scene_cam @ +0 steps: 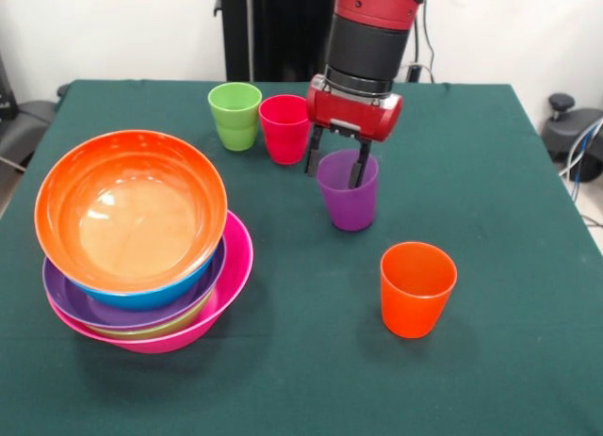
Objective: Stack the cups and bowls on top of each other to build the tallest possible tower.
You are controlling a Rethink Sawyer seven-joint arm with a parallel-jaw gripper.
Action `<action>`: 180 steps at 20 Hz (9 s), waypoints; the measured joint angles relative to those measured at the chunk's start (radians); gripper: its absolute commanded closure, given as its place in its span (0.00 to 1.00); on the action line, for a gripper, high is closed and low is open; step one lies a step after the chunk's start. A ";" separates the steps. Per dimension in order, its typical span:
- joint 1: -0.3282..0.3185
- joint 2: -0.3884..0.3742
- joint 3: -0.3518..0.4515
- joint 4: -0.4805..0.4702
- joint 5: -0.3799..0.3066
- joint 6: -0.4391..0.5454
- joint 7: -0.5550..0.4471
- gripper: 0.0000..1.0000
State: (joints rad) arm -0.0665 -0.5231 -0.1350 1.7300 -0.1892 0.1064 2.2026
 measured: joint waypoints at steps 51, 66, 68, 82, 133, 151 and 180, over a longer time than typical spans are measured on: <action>0.021 0.023 -0.053 -0.013 0.002 0.000 0.000 1.00; 0.030 0.014 -0.049 -0.020 0.035 0.012 0.000 1.00; 0.030 0.011 -0.047 -0.020 0.039 0.022 0.000 1.00; 0.023 -0.074 -0.021 -0.019 0.092 0.171 0.000 1.00; -0.108 0.001 0.043 -0.001 0.069 0.074 0.000 1.00; -0.135 -0.112 0.073 0.056 0.067 0.089 0.000 1.00; -0.150 -0.236 0.104 0.078 0.066 0.133 0.000 1.00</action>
State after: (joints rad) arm -0.2166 -0.7587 -0.0309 1.8083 -0.1233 0.2397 2.2026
